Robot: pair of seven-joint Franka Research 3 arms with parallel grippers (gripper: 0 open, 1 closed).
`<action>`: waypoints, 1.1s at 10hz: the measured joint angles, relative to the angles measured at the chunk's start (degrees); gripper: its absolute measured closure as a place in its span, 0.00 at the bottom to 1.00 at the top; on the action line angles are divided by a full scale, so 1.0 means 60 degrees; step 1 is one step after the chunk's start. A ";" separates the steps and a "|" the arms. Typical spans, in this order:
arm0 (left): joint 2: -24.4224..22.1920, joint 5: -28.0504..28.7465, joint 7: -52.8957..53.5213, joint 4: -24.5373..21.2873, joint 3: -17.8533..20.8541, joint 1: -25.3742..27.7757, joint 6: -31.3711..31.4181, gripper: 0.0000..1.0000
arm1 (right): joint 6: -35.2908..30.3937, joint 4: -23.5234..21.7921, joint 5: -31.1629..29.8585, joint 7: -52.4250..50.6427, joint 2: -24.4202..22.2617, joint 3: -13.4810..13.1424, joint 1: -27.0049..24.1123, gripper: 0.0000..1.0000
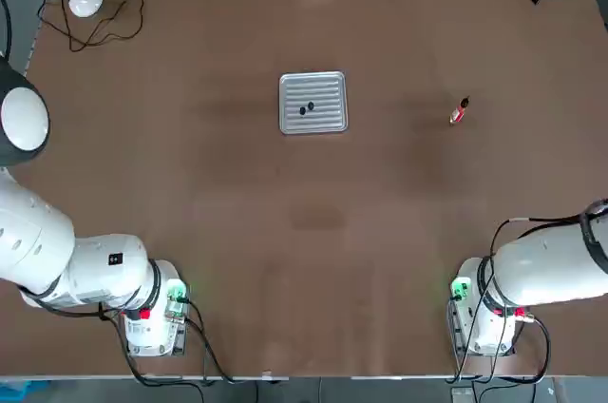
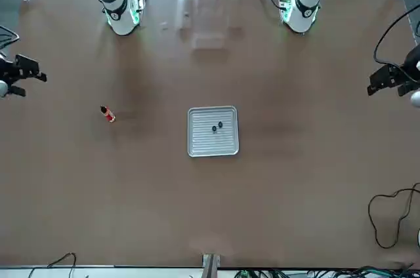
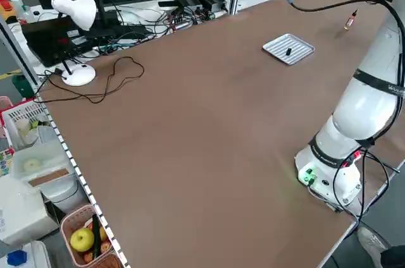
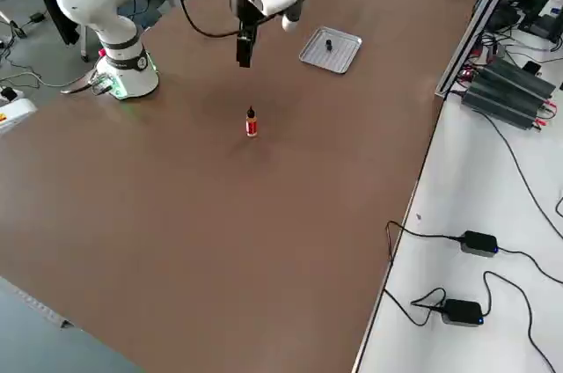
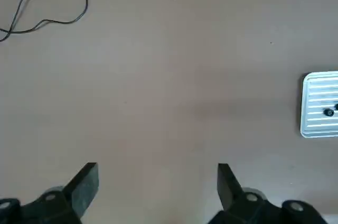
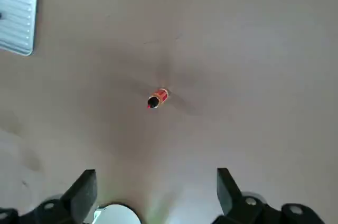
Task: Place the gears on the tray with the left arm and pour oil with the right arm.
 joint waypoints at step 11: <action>-0.0585 -0.0006 0.0003 -0.0638 -0.0068 0.0026 -0.0003 0.01 | -0.1136 0.2411 -0.0715 0.4956 -0.0009 0.1773 -0.0556 0.00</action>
